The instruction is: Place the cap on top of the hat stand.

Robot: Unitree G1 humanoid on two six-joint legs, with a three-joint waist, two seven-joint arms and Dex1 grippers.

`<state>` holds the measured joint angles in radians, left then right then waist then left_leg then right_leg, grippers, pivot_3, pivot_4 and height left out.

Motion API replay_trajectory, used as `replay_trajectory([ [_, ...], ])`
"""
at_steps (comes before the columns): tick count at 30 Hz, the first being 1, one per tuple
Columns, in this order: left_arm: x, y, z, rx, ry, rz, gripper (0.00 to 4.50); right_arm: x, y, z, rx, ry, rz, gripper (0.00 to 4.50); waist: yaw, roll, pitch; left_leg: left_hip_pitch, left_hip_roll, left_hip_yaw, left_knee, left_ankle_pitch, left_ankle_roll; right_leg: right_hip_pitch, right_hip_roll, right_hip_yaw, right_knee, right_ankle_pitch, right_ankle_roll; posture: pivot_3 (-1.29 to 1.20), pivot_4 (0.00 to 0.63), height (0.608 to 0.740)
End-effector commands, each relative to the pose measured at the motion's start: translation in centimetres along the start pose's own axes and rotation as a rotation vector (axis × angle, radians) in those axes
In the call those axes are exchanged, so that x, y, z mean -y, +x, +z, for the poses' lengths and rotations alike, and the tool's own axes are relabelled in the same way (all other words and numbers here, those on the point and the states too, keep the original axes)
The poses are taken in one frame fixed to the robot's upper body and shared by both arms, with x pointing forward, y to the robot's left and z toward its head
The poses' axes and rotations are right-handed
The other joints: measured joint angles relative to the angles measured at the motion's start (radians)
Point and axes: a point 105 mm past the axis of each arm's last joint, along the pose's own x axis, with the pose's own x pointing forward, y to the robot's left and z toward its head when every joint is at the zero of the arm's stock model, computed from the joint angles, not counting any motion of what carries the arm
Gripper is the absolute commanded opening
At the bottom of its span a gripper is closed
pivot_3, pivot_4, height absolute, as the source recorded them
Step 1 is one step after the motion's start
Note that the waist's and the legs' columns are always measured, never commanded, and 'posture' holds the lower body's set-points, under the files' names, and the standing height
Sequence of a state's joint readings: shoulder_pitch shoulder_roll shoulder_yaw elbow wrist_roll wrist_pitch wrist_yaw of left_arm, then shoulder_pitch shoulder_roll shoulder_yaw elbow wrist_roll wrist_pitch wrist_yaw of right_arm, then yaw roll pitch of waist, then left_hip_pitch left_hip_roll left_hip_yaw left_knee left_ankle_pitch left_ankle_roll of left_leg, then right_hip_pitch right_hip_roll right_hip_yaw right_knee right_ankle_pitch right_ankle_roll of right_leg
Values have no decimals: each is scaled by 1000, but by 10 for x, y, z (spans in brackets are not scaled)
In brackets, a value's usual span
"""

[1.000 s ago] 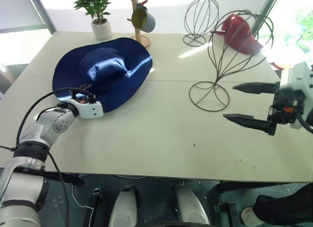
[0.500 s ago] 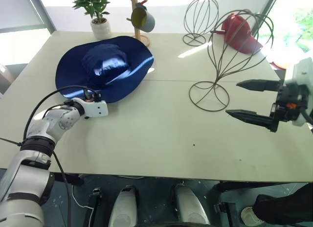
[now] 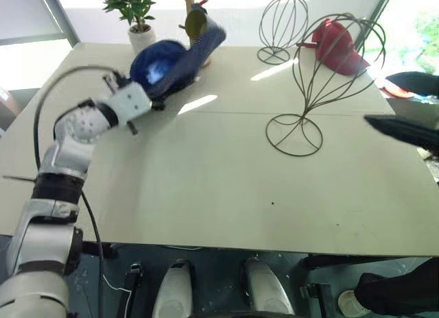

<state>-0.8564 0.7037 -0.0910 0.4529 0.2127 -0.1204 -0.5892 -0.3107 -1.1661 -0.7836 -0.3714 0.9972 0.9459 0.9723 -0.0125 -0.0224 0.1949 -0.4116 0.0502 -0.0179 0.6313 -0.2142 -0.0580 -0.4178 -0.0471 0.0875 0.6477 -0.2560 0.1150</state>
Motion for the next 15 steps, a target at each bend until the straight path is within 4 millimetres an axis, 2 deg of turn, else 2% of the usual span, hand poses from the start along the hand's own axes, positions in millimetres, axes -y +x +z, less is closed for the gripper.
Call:
replay_trajectory([
  [1, -47, 2, 52, 141, -24, 110, 46, 4, -17, 21, 69, -8, -56, 4500, -2, 0, 0, 0, 0, 0, 0, 0, 0, 0, 0, 0, 0, 0, 0, 0, 150, 739],
  [4, -66, 12, 85, 217, -50, 128, 46, 5, -24, 22, 65, -7, -91, 4500, -3, 0, 0, 0, 0, 0, 0, 0, 0, 0, 0, 0, 0, 0, 1, 0, 150, 739],
  [8, -84, 27, 139, 349, -63, 137, 46, 2, -31, 21, 63, -10, -128, 4500, -4, 0, 0, 0, 0, -1, 0, 0, 0, 0, 1, 0, 0, 0, 1, 0, 150, 739],
  [12, -89, 38, 176, 443, -144, 112, 46, 3, -40, 20, 65, -8, -179, 4500, -7, 0, 0, 0, 0, -1, -1, 0, 0, 0, 1, 0, -1, -1, 2, 0, 150, 739],
  [15, -86, 51, 207, 508, -234, 81, 46, 4, -49, 20, 69, -7, -221, 4500, -7, -1, 1, 0, -1, -1, -1, 0, 0, 0, 1, 0, -1, -1, 2, 0, 150, 739],
])
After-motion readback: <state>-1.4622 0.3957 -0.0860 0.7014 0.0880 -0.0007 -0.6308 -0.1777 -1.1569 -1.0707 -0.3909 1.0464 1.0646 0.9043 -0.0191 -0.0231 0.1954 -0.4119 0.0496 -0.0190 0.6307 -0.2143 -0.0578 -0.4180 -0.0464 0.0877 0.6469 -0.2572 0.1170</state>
